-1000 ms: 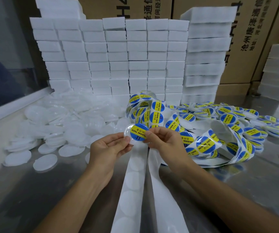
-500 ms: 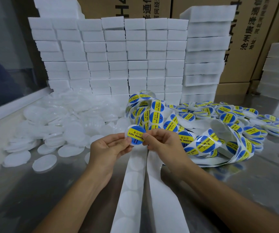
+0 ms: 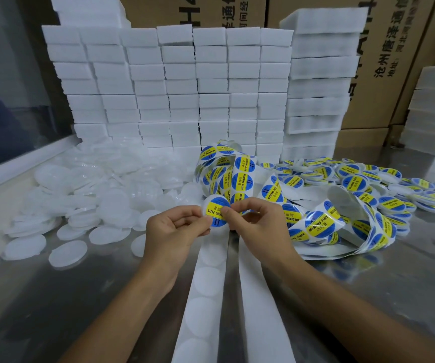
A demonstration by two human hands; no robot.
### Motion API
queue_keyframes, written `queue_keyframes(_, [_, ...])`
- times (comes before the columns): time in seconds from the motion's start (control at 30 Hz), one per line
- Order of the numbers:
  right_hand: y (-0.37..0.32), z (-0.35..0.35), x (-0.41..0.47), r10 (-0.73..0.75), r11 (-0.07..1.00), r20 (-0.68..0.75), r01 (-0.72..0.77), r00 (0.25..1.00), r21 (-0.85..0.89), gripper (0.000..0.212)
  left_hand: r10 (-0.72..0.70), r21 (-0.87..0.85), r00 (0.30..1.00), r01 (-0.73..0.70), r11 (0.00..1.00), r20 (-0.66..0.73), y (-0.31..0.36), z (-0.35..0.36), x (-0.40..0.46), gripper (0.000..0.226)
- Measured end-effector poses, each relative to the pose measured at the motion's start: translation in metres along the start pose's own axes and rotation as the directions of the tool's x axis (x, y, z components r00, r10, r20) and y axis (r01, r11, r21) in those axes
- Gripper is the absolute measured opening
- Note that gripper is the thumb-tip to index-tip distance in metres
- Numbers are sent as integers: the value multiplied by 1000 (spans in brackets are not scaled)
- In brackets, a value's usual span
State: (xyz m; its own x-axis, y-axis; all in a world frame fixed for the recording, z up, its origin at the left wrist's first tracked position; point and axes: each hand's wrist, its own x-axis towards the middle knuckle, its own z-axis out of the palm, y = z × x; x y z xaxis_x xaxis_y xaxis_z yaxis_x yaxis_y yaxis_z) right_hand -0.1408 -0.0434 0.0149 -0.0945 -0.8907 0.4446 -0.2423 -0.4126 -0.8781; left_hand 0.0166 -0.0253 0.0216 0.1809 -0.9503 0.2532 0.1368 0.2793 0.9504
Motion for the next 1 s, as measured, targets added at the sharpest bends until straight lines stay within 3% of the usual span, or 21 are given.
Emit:
queue_keyframes(0.3, [2,6,-4,15,995,-45,-11,999,104,10,19,-62,998,-15,998,59,1,1,-1,23])
queue_keyframes(0.47, [3,13,-8,22,981,-28,-16,999,195,46,-33,-215,993,58,975,115,1,-1,-1,15])
queue_keyframes(0.53, [4,13,-9,-29,995,16,27,999,100,40,-48,-256,987,87,963,156,0,1,-1,19])
queue_keyframes(0.63, [4,13,-9,-16,995,65,10,998,96,40,-64,-277,978,118,954,197,-1,1,-2,29])
queue_keyframes(0.8, [2,8,-3,-21,976,15,17,1000,216,5,-115,-273,949,199,941,294,-2,0,-1,29])
queue_keyframes(0.93, [3,6,-2,-3,972,39,-6,999,235,5,-111,-246,940,196,949,322,0,0,-2,31])
queue_keyframes(1.0, [3,6,-4,6,988,53,-14,999,156,24,-100,-216,941,177,960,324,-1,-1,-3,33])
